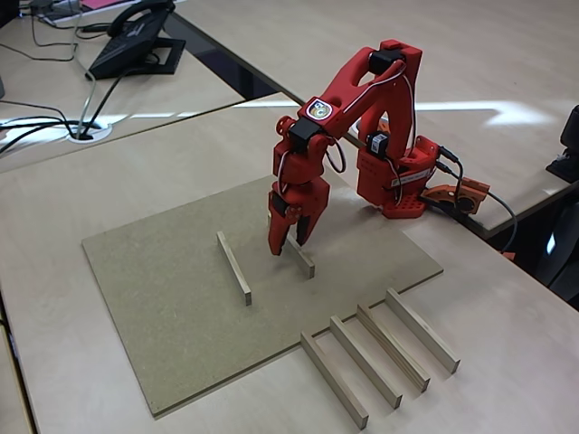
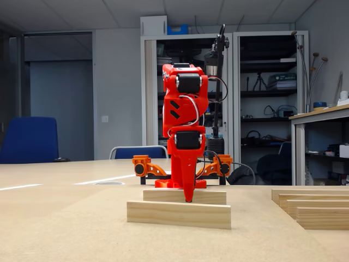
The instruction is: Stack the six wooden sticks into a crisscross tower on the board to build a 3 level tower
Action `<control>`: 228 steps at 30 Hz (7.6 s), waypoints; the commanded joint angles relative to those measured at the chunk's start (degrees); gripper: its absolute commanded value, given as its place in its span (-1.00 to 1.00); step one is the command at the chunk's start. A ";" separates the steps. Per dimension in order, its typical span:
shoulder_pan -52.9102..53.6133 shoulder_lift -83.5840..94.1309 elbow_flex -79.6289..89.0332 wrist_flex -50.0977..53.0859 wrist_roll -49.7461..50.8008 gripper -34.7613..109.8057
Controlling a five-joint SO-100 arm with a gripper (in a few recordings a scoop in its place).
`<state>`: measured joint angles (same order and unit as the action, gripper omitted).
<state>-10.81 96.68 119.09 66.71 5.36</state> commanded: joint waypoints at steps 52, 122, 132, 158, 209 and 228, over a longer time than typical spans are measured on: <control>-53.96 -13.54 -21.09 -3.43 52.12 -0.19; -8.26 -4.04 -39.99 32.96 85.52 -0.52; 0.88 1.85 -24.17 16.96 86.92 -0.52; 9.32 -6.33 -21.71 8.70 82.00 -0.51; 9.14 -4.39 -14.59 -4.22 70.40 -0.15; -7.82 4.31 -33.05 13.10 50.27 -0.30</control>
<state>-13.62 100.11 91.49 75.50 56.78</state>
